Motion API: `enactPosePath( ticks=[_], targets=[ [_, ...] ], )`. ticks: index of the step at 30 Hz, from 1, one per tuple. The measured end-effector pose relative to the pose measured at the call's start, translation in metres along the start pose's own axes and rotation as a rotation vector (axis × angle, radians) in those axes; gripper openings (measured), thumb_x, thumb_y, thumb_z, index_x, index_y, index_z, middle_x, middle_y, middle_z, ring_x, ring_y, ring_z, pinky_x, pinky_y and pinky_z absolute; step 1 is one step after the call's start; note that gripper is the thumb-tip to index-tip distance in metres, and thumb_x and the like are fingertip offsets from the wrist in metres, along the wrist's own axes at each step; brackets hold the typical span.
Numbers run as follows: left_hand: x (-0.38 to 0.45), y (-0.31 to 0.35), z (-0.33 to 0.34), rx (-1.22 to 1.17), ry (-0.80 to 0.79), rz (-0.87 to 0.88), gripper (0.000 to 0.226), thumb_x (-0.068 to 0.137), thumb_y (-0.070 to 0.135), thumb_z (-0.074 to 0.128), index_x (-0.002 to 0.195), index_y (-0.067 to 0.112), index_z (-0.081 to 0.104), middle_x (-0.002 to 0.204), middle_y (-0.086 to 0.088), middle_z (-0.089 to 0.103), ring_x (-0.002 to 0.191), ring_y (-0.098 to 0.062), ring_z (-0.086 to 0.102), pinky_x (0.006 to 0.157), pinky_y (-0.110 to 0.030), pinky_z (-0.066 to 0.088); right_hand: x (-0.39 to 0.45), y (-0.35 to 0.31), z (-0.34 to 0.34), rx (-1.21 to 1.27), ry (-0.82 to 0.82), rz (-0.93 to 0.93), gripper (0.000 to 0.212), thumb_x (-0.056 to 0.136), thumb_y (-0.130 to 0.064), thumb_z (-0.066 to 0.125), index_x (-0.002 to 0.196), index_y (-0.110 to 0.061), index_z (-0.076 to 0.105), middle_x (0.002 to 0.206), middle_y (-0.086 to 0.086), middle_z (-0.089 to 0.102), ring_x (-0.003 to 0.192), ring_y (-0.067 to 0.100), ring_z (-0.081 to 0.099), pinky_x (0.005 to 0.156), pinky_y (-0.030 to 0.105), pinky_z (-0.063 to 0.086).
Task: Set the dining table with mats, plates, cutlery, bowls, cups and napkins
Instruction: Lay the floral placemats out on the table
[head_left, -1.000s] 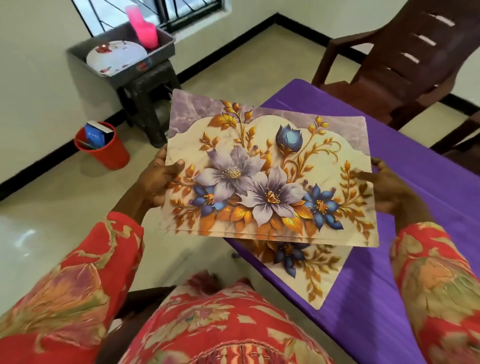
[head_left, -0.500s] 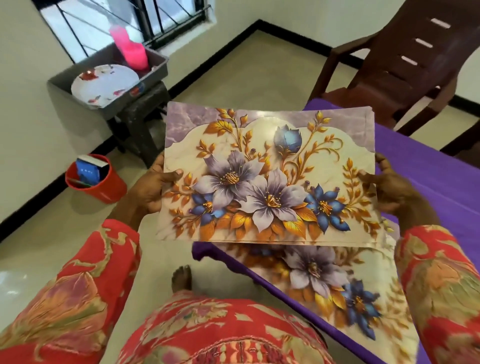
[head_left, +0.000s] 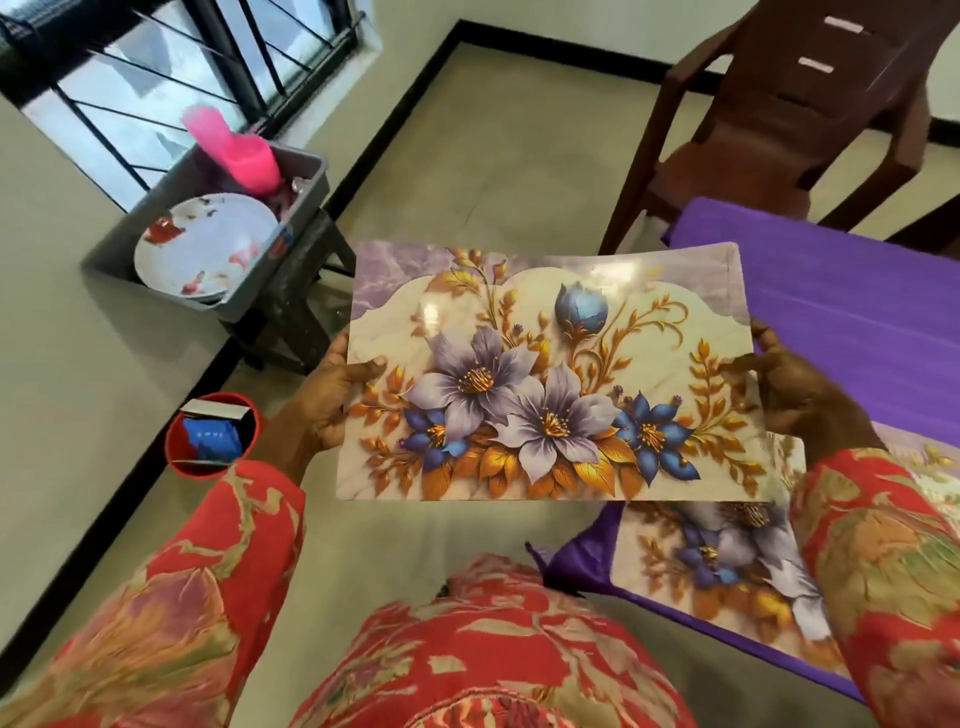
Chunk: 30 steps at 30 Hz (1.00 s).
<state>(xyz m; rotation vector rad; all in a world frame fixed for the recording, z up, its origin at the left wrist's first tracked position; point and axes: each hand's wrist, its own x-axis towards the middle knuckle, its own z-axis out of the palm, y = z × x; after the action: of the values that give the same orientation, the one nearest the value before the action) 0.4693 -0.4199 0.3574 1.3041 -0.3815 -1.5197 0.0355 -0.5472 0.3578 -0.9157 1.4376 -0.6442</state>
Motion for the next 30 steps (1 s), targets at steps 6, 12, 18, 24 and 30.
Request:
enactPosePath(
  ticks=[6, 12, 18, 24, 30],
  targets=[
    [0.042, 0.029, -0.005, 0.029, -0.026, -0.019, 0.039, 0.092, 0.000, 0.048, 0.118, 0.029, 0.048, 0.104, -0.008, 0.062, 0.073, -0.019, 0.071, 0.053, -0.034, 0.057, 0.026, -0.018, 0.023, 0.047, 0.065, 0.008, 0.048, 0.091, -0.008, 0.050, 0.138, -0.009, 0.039, 0.140, 0.023, 0.044, 0.115, 0.040, 0.054, 0.092, 0.048, 0.049],
    [0.106, 0.064, -0.012, 0.011, -0.215, -0.137, 0.081, 0.064, 0.009, 0.081, 0.135, 0.013, 0.043, 0.100, -0.015, 0.070, 0.082, -0.027, 0.071, 0.061, -0.042, 0.058, 0.068, -0.034, 0.022, 0.099, -0.009, -0.030, 0.042, 0.093, -0.018, 0.053, 0.134, -0.014, 0.044, 0.116, 0.007, 0.060, 0.074, 0.009, 0.070, 0.063, 0.027, 0.058],
    [0.191, 0.104, 0.000, 0.082, -0.282, -0.252, 0.104, 0.049, 0.012, 0.091, 0.139, 0.011, 0.039, 0.110, -0.020, 0.066, 0.087, -0.032, 0.070, 0.068, -0.048, 0.058, 0.106, -0.051, 0.029, 0.357, 0.029, 0.046, 0.039, 0.069, -0.013, 0.069, 0.102, -0.028, 0.057, 0.080, 0.000, 0.073, 0.066, 0.018, 0.071, 0.049, 0.038, 0.057],
    [0.275, 0.151, 0.037, 0.207, -0.342, -0.262, 0.071, 0.074, 0.002, 0.070, 0.138, 0.017, 0.042, 0.115, -0.018, 0.063, 0.088, -0.030, 0.070, 0.066, -0.049, 0.058, 0.136, -0.082, 0.032, 0.464, 0.107, 0.057, 0.031, 0.077, -0.007, 0.058, 0.097, -0.030, 0.052, 0.080, 0.002, 0.071, 0.066, 0.020, 0.071, 0.046, 0.040, 0.056],
    [0.347, 0.170, 0.097, 0.303, -0.446, -0.256, 0.050, 0.093, -0.010, 0.038, 0.134, 0.019, 0.045, 0.109, -0.011, 0.068, 0.084, -0.026, 0.071, 0.063, -0.046, 0.058, 0.146, -0.081, 0.012, 0.541, 0.222, 0.001, 0.092, 0.024, -0.027, 0.097, 0.105, -0.031, 0.054, 0.089, 0.004, 0.073, 0.073, 0.023, 0.071, 0.052, 0.044, 0.056]
  ],
)
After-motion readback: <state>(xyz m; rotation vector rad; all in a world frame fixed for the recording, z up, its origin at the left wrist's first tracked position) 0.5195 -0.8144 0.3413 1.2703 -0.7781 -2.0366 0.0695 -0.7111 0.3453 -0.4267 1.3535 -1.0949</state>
